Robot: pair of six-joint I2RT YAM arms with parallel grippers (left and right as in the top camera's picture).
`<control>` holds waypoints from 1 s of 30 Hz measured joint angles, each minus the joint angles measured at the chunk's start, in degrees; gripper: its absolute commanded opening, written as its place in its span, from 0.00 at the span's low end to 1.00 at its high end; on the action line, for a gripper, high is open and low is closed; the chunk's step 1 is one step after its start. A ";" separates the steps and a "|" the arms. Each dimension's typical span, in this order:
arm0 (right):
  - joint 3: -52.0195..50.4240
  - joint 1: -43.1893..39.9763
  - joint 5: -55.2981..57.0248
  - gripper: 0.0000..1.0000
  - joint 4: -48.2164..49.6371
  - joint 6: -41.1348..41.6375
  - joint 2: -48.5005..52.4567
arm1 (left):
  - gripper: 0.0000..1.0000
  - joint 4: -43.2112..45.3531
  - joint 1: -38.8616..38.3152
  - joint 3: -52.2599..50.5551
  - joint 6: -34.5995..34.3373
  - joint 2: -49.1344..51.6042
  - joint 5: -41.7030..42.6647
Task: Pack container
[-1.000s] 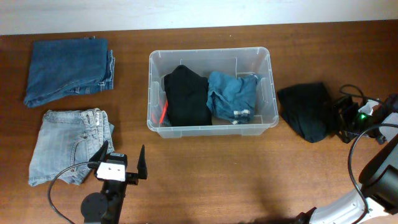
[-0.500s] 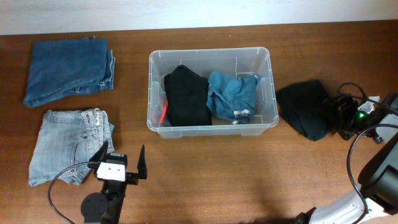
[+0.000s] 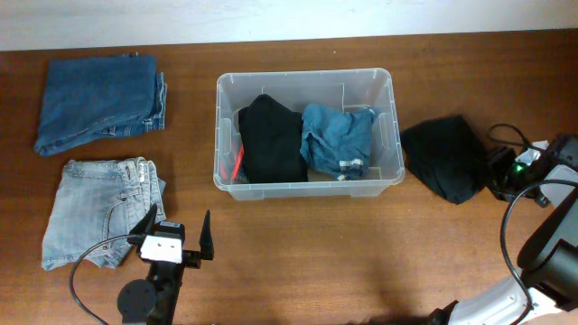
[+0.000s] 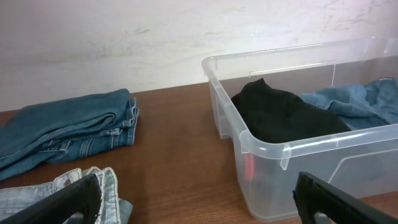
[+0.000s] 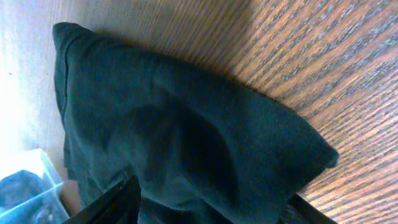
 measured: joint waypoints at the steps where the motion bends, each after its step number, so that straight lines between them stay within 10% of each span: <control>1: 0.00 0.13 0.20 0.62 0.00 -0.02 -0.04 | 0.99 0.00 0.00 0.00 0.00 0.00 -0.02; 30: -0.92 0.94 7.28 0.04 1.20 -0.15 0.00 | 0.99 0.00 0.00 0.00 0.02 0.00 0.00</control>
